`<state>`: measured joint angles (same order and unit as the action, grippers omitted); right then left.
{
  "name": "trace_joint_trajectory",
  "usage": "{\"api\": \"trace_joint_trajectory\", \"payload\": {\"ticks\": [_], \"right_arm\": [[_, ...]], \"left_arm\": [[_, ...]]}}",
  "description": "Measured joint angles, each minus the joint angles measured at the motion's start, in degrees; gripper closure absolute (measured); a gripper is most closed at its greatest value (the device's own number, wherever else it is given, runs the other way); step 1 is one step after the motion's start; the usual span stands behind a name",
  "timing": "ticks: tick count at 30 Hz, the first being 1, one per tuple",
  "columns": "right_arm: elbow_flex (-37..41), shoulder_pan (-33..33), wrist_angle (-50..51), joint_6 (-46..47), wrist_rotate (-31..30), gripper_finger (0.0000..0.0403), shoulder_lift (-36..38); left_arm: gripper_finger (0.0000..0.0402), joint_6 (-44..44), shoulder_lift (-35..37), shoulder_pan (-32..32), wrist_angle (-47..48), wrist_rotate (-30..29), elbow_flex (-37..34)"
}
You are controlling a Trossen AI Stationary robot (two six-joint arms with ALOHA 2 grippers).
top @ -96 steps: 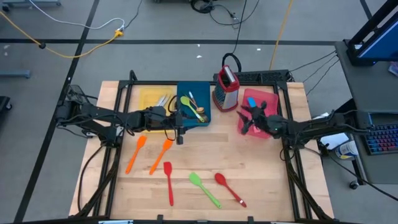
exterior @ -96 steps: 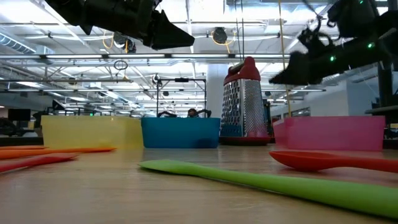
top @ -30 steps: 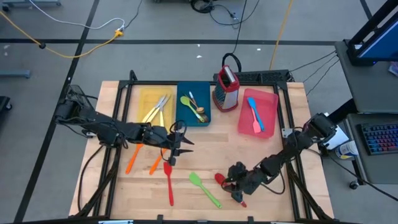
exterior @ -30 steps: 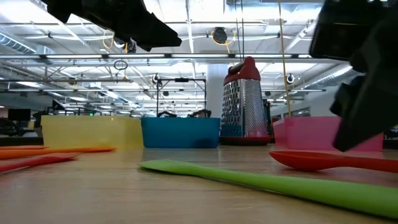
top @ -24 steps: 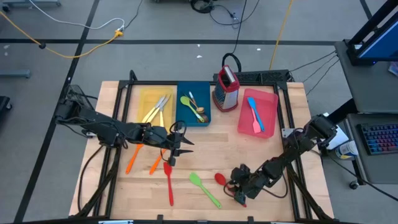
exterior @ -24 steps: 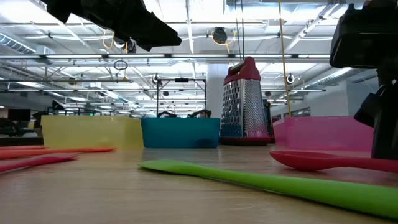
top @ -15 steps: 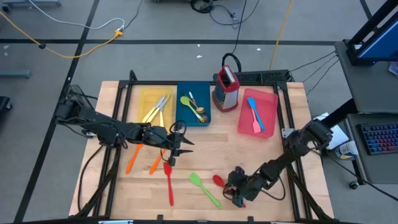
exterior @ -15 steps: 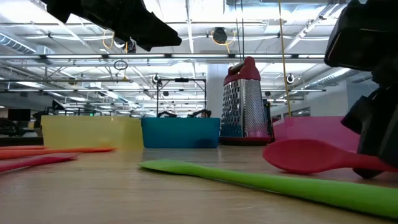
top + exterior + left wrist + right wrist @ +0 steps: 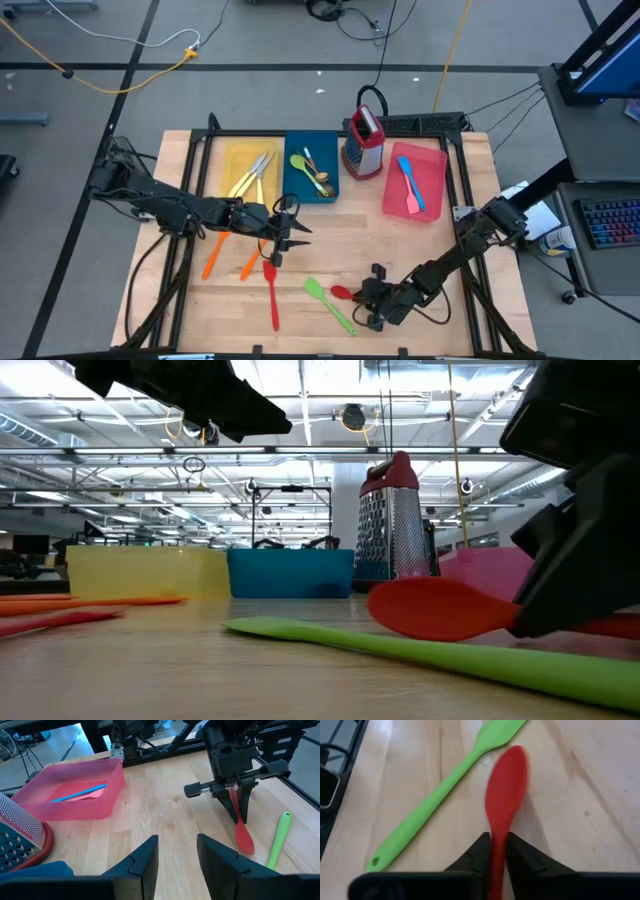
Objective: Pick & Place Kitchen Items
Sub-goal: Put the right red serving spoon into the blue bin
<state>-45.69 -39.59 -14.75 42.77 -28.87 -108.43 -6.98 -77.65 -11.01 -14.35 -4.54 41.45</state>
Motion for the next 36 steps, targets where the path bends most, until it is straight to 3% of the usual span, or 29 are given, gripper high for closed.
{"api": "trace_joint_trajectory", "payload": {"ticks": [6,15,22,26,36], "right_arm": [[0.07,1.22,-1.83,-3.98,-2.98,0.0379,1.75],[0.31,10.06,-3.25,-14.90,-16.09,0.0373,8.50],[0.26,21.20,-17.64,-27.48,-16.26,0.0371,9.84],[0.15,26.87,-26.68,-29.90,-16.23,0.0367,9.14],[0.17,36.12,-37.46,-33.36,-12.95,0.0371,9.09]], "left_arm": [[0.0261,0.00,0.00,0.00,0.02,0.00,0.00],[0.0261,2.75,0.00,0.00,0.02,-0.02,0.00],[0.0261,0.73,0.00,-0.01,-0.90,-0.53,0.00],[0.0261,-1.17,0.00,0.00,-2.34,-0.61,0.00],[0.0261,-6.53,0.00,-0.01,-3.37,-0.61,0.00]]}}
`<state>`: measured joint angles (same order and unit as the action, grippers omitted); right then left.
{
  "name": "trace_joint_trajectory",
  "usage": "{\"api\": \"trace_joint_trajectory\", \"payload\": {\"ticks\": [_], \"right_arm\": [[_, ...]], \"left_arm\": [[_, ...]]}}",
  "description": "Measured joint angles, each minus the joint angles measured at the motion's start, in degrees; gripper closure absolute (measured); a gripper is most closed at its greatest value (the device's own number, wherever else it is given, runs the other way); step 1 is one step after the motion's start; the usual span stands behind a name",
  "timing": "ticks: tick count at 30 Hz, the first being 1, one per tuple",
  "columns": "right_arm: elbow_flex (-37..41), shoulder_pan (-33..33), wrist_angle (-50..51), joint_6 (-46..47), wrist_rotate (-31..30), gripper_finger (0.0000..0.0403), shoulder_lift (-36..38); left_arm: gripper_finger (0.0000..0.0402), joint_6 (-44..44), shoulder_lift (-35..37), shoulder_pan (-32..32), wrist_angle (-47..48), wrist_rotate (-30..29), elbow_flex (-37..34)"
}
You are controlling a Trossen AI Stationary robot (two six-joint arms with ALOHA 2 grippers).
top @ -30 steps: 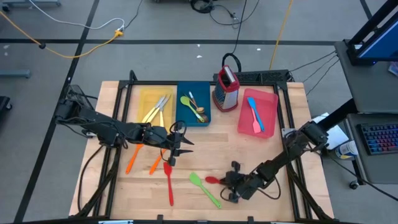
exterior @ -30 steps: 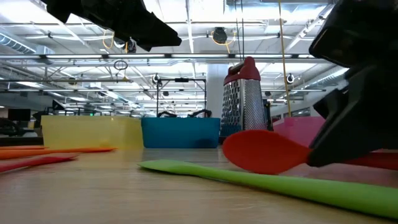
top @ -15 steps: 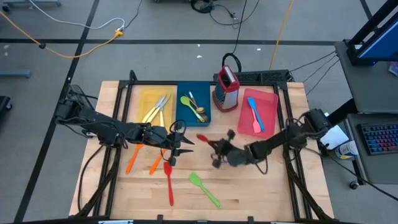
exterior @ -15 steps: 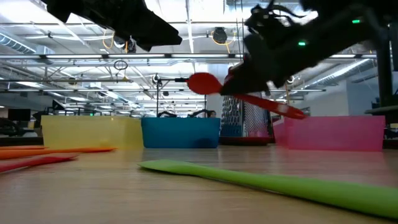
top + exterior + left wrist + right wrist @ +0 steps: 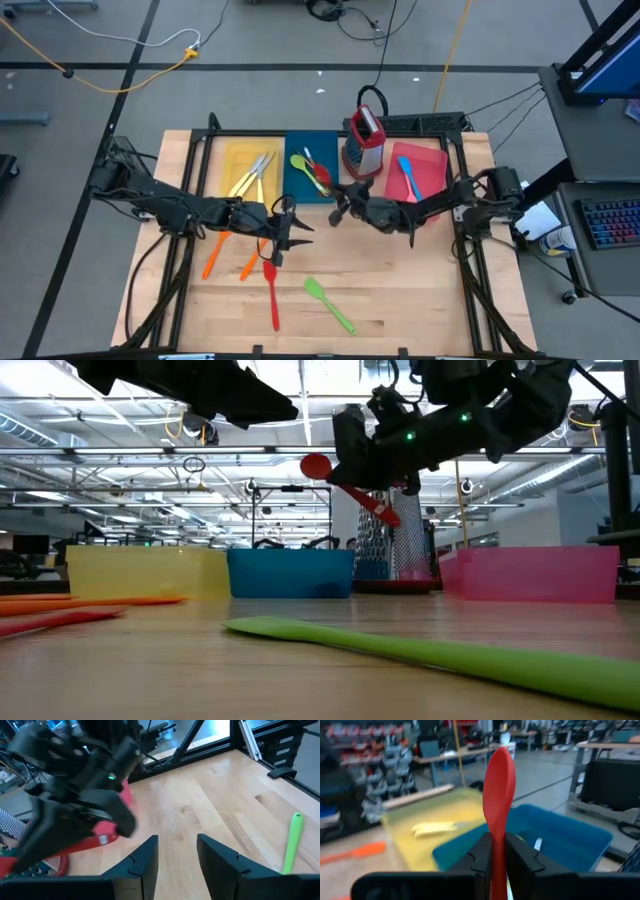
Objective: Pick & Place Kitchen Items
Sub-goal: Put the right red serving spoon into the blue bin
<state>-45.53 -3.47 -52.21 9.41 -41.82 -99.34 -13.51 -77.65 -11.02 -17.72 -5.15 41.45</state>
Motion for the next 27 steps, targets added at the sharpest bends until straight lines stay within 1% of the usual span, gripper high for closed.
{"api": "trace_joint_trajectory", "payload": {"ticks": [4,7,9,11,17,21,27], "right_arm": [[-0.03,3.00,-0.13,-0.18,0.52,0.0370,-0.01],[-0.07,5.12,-1.61,2.66,4.50,0.0374,-0.24],[-1.28,6.16,-4.39,1.89,6.11,0.0374,-2.20],[-3.11,6.98,-5.66,-1.12,6.34,0.0373,-4.32],[-13.08,10.58,-4.53,-8.80,6.52,0.0372,-11.33],[-17.18,13.28,-4.61,-8.97,6.27,0.0374,-15.98],[-17.83,15.99,-4.17,-4.58,5.88,0.0371,-21.33]], "left_arm": [[0.0261,-1.95,0.00,0.00,-0.09,0.02,0.00],[0.0261,-3.63,0.00,0.00,-0.54,0.02,0.00],[0.0261,-4.72,0.00,0.00,-1.17,0.02,0.00],[0.0261,-5.75,0.00,0.00,-2.21,0.02,0.00],[0.0261,-6.32,0.00,0.06,-3.97,0.04,0.00],[0.0261,-6.32,0.00,0.06,-3.34,0.07,0.00],[0.0261,-6.30,0.00,0.06,-2.00,0.13,0.00]]}}
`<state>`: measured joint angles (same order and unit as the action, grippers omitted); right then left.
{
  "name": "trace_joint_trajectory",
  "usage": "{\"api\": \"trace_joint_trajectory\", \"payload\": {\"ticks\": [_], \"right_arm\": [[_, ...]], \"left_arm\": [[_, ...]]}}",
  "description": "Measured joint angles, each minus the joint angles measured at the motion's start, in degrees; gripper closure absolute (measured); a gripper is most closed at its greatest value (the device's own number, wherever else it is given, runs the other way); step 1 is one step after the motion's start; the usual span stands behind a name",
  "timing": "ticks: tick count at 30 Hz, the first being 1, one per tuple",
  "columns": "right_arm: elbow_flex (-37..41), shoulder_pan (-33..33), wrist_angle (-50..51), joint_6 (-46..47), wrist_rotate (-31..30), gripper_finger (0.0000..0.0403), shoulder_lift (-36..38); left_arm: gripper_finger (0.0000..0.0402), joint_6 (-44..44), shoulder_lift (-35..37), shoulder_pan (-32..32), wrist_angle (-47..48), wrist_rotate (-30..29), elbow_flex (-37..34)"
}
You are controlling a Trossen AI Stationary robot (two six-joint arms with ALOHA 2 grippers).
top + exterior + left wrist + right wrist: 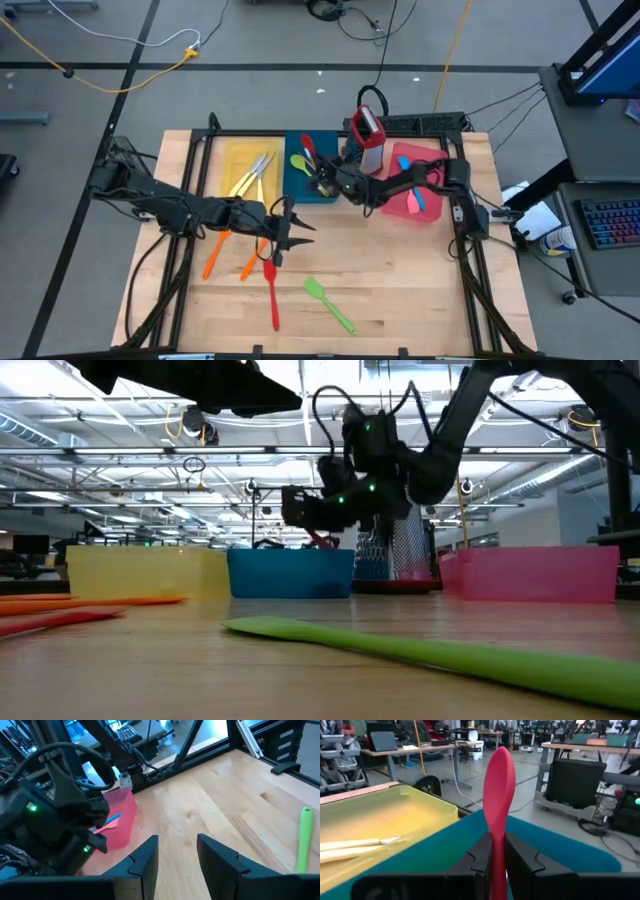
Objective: Pick & Place Kitchen Items
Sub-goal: Put the right red serving spoon into the blue bin
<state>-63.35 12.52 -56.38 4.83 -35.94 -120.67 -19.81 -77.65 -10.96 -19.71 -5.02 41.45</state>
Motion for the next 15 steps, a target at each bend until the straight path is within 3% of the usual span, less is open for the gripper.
{"api": "trace_joint_trajectory", "payload": {"ticks": [15], "right_arm": [[-0.02,2.92,9.59,3.31,0.24,0.0362,-1.87]], "left_arm": [[0.0261,1.09,0.00,0.09,2.04,-0.02,0.00]]}}
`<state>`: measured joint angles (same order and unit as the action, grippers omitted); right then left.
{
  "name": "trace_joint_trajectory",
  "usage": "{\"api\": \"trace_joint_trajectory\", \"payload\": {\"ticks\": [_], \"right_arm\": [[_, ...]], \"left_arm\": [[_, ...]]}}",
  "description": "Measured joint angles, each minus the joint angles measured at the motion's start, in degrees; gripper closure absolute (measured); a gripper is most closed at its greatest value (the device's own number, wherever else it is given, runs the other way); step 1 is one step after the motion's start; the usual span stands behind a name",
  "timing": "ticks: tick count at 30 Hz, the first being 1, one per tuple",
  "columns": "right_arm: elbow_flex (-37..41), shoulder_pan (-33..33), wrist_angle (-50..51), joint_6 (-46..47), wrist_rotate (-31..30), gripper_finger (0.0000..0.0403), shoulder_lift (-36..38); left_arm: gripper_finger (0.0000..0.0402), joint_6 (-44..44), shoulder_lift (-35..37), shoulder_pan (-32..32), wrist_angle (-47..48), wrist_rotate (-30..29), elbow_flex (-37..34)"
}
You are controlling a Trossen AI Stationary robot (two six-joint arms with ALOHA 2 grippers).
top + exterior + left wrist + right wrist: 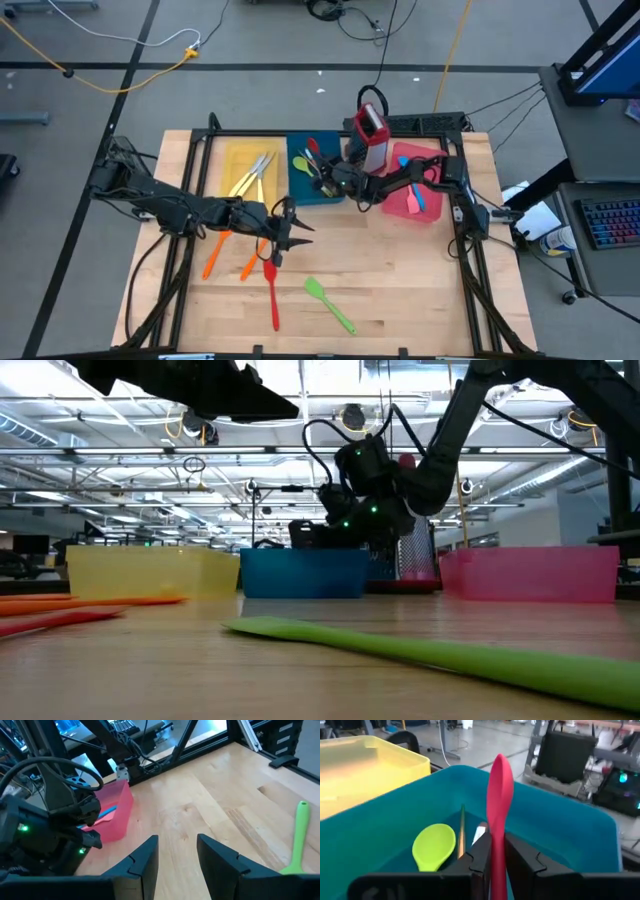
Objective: Pick & Place Kitchen Items
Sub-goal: Put the right red serving spoon into the blue bin, then put the right orange spatula into the pink bin
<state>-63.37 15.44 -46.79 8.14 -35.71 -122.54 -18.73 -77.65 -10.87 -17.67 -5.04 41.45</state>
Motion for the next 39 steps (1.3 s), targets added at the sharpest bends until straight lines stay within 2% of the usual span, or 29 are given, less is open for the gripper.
{"api": "trace_joint_trajectory", "payload": {"ticks": [8,14,22,29,33,39], "right_arm": [[-0.07,1.03,0.53,5.35,-0.24,0.0358,0.13],[0.00,1.09,0.87,12.43,-0.78,0.0326,-0.05],[0.00,1.09,0.60,11.96,-1.81,0.0286,0.00],[0.00,0.99,-0.56,10.93,-1.70,0.0285,0.00],[0.00,0.63,-2.12,8.37,-1.66,0.0288,0.00],[0.02,-1.01,-6.78,4.15,-1.55,0.0287,0.55]], "left_arm": [[0.0261,6.71,0.00,-0.13,0.93,0.00,0.00],[0.0261,12.61,0.00,-0.39,1.36,0.09,0.00],[0.0261,13.45,0.00,-2.28,1.27,0.12,0.00],[0.0261,13.87,0.00,-3.48,1.92,0.08,0.00],[0.0261,18.56,0.00,-3.91,6.11,0.07,0.00],[0.0261,29.25,0.00,-3.91,17.85,-0.72,0.00]]}}
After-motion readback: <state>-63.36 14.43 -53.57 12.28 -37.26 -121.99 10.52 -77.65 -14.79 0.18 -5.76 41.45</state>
